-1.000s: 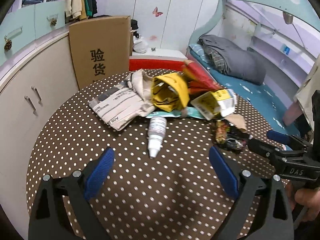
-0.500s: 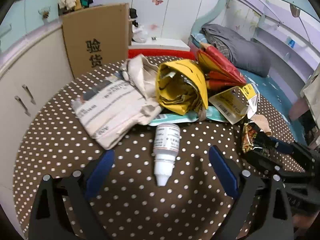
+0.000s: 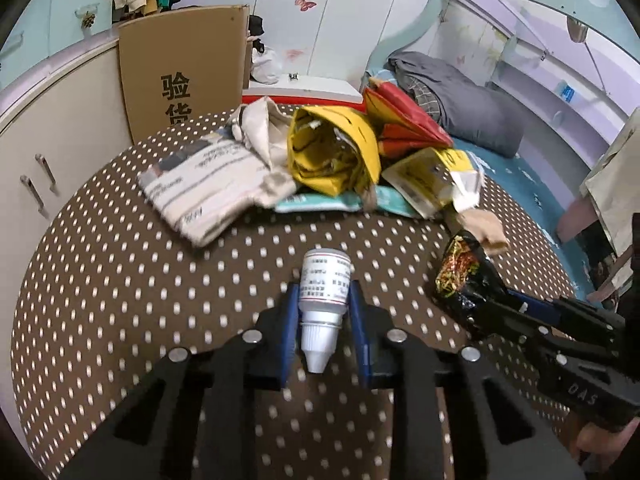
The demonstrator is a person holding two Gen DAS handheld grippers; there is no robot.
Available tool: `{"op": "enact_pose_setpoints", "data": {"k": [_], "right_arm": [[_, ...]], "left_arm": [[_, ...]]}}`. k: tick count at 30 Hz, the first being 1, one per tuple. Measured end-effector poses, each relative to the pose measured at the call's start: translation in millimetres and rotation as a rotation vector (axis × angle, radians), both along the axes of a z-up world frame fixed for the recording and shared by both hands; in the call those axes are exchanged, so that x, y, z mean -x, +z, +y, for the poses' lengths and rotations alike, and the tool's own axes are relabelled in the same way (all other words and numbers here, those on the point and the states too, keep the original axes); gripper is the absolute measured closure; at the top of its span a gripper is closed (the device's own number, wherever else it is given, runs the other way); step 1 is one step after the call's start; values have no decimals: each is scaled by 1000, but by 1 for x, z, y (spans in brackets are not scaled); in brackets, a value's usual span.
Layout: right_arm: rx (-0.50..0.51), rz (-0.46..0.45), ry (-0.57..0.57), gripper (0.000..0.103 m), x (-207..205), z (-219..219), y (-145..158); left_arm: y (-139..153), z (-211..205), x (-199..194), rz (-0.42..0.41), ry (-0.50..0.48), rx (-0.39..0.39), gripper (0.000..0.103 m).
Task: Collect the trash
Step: 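Grasp the small white bottle with the left tool while the right tool grasps the black snack packet, then carry bottle and packet to the wastebasket and open both tools over it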
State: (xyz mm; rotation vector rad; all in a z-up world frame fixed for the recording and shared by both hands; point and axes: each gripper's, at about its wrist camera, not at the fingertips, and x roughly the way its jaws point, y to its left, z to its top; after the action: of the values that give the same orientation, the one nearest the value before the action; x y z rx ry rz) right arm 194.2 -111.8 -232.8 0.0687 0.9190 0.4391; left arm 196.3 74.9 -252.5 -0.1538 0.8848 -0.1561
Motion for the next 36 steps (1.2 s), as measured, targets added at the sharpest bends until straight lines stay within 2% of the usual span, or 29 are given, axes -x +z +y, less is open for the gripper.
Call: {"op": "enact_pose_setpoints", "data": {"k": [1, 4, 7, 9, 10, 13, 17, 21, 28, 30, 32, 36], "right_arm": [[2, 2, 6, 69, 3, 0, 1], [9, -4, 12, 48, 6, 1, 2], [43, -18, 38, 49, 5, 10, 0], [96, -48, 51, 65, 5, 18, -1], [104, -53, 55, 66, 5, 21, -1], [44, -27, 52, 71, 8, 17, 2], [-29, -29, 33, 71, 17, 1, 11], [-60, -54, 14, 72, 24, -16, 25], [-28, -20, 39, 72, 28, -27, 16], [-17, -2, 48, 69, 28, -25, 11], [-6, 18, 61, 57, 26, -21, 5], [48, 3, 86, 58, 23, -8, 0]], "left_arm": [[0, 0, 4, 1, -3, 3, 79], [1, -3, 16, 0, -15, 6, 79], [1, -8, 28, -1, -25, 9, 79], [2, -11, 35, 0, -28, 17, 79], [2, -12, 37, 0, -27, 21, 79], [6, -15, 48, -7, -29, 30, 79], [14, -16, 54, -20, -32, 37, 79], [23, -18, 57, -36, -37, 49, 79], [21, -34, 56, -30, -55, 39, 79], [21, -37, 57, -30, -56, 36, 80], [22, -38, 58, -30, -59, 35, 80], [24, -38, 59, -36, -57, 28, 80]]}}
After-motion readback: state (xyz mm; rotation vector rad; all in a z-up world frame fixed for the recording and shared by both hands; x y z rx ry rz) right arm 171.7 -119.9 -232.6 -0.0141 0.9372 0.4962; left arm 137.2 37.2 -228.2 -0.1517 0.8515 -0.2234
